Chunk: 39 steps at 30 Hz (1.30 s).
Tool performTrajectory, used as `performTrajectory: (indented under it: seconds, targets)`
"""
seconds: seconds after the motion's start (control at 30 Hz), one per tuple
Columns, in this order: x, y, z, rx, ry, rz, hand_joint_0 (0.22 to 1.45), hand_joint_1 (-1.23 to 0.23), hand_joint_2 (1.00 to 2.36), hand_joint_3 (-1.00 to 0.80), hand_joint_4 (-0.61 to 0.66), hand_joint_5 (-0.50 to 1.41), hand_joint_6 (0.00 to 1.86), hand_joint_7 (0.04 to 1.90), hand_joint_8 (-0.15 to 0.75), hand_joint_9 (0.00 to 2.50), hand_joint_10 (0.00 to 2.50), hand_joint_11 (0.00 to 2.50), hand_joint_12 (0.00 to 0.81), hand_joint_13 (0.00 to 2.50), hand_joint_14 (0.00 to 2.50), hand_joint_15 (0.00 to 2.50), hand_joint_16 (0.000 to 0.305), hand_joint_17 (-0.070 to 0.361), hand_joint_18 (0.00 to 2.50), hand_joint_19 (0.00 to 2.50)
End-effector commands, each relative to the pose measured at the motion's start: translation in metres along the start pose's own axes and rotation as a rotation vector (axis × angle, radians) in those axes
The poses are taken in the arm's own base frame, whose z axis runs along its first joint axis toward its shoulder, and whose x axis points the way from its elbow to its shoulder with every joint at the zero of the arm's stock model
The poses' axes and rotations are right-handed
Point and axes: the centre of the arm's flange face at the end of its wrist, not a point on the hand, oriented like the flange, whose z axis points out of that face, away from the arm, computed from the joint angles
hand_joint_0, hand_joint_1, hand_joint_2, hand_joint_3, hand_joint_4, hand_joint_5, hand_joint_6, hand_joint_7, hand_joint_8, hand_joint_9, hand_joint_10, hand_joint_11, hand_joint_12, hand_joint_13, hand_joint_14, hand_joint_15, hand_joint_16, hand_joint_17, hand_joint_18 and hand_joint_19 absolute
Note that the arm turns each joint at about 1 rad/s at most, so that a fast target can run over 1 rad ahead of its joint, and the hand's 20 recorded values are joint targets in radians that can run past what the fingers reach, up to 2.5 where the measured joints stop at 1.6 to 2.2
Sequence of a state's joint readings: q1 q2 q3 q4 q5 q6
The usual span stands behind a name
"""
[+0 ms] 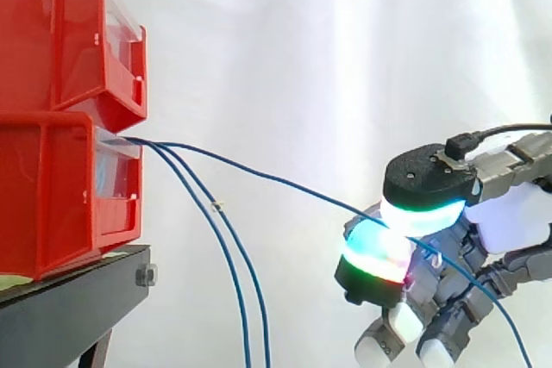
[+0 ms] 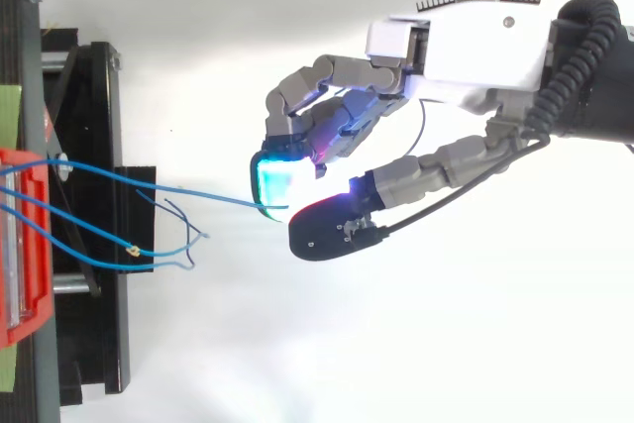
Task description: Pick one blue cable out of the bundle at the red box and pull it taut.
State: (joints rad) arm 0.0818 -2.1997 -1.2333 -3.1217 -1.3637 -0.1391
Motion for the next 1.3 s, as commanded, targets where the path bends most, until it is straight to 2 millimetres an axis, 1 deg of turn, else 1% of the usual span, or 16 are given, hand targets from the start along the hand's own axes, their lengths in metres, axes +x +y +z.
performTrajectory:
  seconds: [0.0, 0.67, 1.27]
  targets:
    - [-0.0003, 0.0001, 0.0002, -0.001, -0.001, 0.0, 0.59, -0.87, 1.02, 0.02, -0.01, -0.06, 0.86, 1.13, 0.304, 0.76, 0.01, 0.49, 0.358, 0.46, 0.01, 0.15, 0.054, 0.121, 0.68, 0.27]
    - [-0.0003, 0.0001, 0.0002, -0.001, -0.001, 0.0, 0.59, -0.87, 1.02, 0.02, -0.01, -0.06, 0.86, 1.13, 0.305, 0.79, 0.01, 0.51, 0.363, 0.49, 0.01, 0.16, 0.054, 0.122, 0.69, 0.27]
    - [-0.0003, 0.0002, 0.0003, -0.003, -0.001, 0.0, 0.59, -0.87, 1.02, 0.02, -0.02, -0.06, 0.86, 1.12, 0.309, 0.78, 0.01, 0.46, 0.361, 0.49, 0.01, 0.16, 0.055, 0.123, 0.7, 0.27]
